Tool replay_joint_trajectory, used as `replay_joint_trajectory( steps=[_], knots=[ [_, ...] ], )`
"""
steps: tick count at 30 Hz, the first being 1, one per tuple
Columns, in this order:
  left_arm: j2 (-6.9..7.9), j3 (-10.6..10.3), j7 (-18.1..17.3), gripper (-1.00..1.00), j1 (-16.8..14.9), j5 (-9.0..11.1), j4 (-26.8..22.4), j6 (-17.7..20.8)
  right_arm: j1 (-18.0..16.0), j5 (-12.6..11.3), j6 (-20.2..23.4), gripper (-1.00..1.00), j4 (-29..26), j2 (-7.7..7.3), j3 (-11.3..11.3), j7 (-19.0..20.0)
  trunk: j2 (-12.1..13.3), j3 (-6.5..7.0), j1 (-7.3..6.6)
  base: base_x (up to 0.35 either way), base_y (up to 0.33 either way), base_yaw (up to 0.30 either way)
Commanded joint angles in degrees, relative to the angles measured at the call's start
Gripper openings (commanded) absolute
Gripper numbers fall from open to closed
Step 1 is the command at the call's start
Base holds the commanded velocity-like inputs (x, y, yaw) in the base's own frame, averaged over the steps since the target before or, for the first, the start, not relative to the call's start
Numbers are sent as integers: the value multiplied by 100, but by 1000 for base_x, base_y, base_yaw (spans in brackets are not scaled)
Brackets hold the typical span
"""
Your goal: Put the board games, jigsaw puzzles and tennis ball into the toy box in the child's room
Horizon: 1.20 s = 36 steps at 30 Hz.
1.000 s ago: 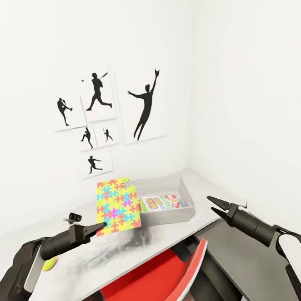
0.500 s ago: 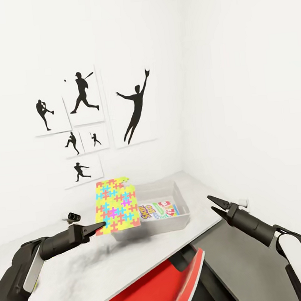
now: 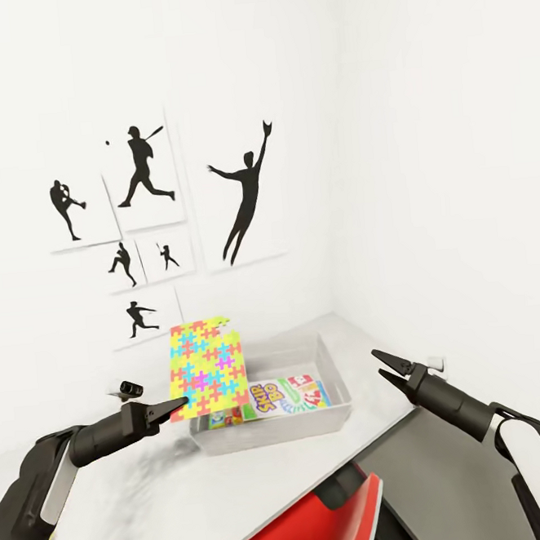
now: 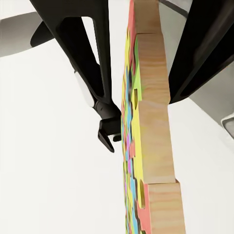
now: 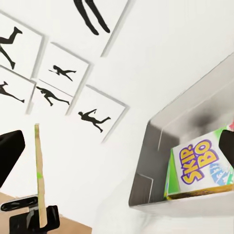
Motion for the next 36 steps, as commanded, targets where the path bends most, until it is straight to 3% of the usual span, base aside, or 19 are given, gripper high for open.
replay_joint_trajectory(
  steps=[1, 29, 33, 36],
  knots=[
    [2, -1, -16, -100, -4, 5, -1, 60, -6, 19, 29, 100, 0, 1, -8, 28, -9, -10, 4, 201, 1, 0],
    [7, 5, 24, -100, -4, 0, 4, 71, -6, 60, 7, 100, 10, -1, -16, 9, -9, -10, 4, 25, 0, 0],
    [-5, 12, 436, -100, -69, 24, 48, 125, -6, 64, 3, 100, 42, -6, -60, 33, -9, -10, 4, 0, 0, 0],
    [-173, -2, 1021, -100, -555, 42, 146, 171, -6, 68, 2, 100, 47, -10, -71, 31, -9, -10, 4, 0, 0, 0]
  ],
)
